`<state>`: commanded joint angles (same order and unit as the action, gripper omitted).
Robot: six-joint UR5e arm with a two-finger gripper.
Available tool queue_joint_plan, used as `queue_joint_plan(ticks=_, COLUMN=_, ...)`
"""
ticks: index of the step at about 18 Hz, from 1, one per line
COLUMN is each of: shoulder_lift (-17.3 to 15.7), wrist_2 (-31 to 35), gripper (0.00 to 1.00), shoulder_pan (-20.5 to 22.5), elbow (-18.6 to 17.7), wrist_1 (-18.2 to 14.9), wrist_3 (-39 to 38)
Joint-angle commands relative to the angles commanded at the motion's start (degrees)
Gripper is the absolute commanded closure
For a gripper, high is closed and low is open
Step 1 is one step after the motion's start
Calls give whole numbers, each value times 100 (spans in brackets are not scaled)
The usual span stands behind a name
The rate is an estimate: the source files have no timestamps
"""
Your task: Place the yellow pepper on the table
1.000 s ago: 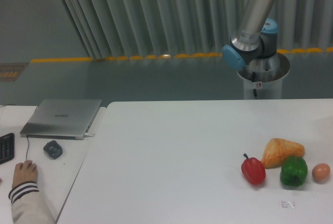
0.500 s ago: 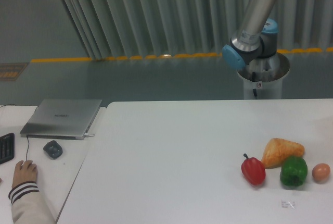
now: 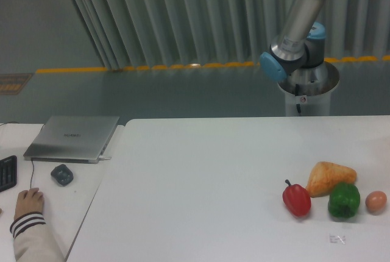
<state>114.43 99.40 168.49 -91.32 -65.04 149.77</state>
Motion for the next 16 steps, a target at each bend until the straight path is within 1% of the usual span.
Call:
queue_joint_plan(ticks=2, shoulder_lift=0, wrist_2=-9, gripper=16, shoulder_pan=0, elbow=-9, wrist_1=0, wrist_3=-9)
queue_joint_plan(ticks=3, shoulder_lift=-9, wrist_2=-9, gripper=28, shoulder_pan=0, elbow=-9, wrist_1=0, wrist_3=0)
queue_joint_plan(ticks=6, shoulder_lift=-9, wrist_2=-17, gripper=53, shoulder_pan=17, elbow=-18, wrist_1=0, wrist_3=-18)
queue_joint_plan(ticks=8, shoulder_lift=-18, wrist_2=-18, gripper=63, shoulder_pan=26, elbow=-18, wrist_1=0, wrist_3=-27)
queue_joint_plan(ticks=10, shoulder_lift=-35, wrist_2=-35, gripper=67, shoulder_pan=44, elbow=-18, wrist_1=-9, wrist_3=-27)
queue_joint_plan(ticks=12, shoulder_lift=-79, wrist_2=-61, gripper=67, shoulder_pan=44, elbow=69, wrist_1=-9, wrist_3=-35)
queue_joint_plan(ticks=15, shoulder_lift=-350, wrist_2=-193, gripper=65, shoulder_pan=0, elbow=97, wrist_1=-79, wrist_3=-175)
queue_joint_plan(ticks=16, shoulder_lift=-465, wrist_2=-211, gripper=65, shoulder_pan=-35, elbow=96, wrist_1=-157, wrist_3=-298)
